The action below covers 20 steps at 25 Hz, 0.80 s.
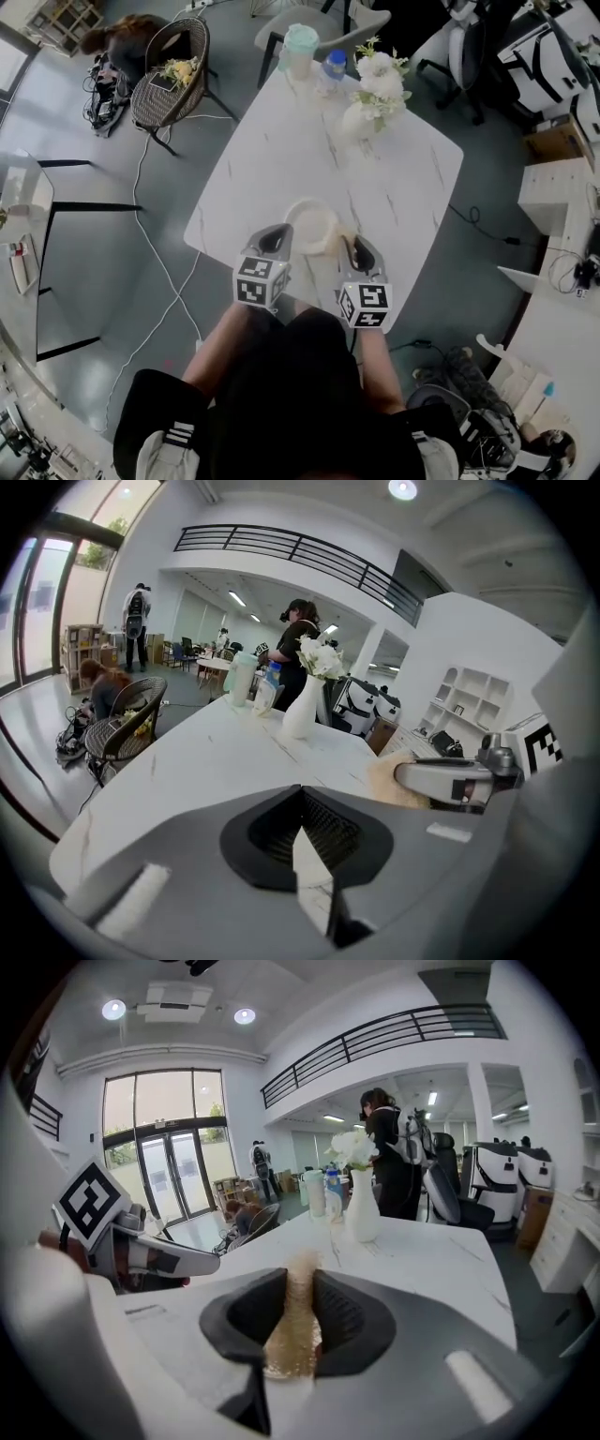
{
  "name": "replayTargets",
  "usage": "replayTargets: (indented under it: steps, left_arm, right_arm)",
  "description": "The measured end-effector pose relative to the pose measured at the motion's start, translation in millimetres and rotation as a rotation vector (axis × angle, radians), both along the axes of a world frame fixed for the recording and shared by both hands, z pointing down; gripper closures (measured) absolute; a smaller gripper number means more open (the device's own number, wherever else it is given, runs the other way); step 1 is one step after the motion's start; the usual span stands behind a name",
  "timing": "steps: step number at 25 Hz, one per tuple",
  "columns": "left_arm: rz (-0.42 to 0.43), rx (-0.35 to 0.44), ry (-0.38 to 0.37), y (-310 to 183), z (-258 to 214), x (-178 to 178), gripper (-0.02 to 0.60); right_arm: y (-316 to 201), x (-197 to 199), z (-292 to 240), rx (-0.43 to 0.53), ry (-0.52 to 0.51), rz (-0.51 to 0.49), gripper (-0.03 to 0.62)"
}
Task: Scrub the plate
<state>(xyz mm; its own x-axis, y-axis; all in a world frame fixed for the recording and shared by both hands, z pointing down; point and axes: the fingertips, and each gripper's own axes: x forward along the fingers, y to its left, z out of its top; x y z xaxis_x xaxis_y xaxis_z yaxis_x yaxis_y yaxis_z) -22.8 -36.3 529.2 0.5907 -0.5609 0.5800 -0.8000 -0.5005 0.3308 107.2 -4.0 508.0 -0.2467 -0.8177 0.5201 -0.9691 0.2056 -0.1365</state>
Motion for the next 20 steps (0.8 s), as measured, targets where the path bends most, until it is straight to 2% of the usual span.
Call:
replayTargets:
  steps: [5,14,20]
  left_arm:
    - [-0.003,0.045,0.025,14,-27,-17,0.575]
    - [0.013,0.177,0.046,34,-82,-42,0.575]
    - [0.029,0.221,0.06,58,-104,-59,0.575]
  right_arm:
    - [16,-3,-26,0.065,0.034,0.026,0.503]
    - [49,-22,-84,0.204,0.096,0.046,0.503]
    - [80,-33,-113,0.274,0.102,0.081,0.503]
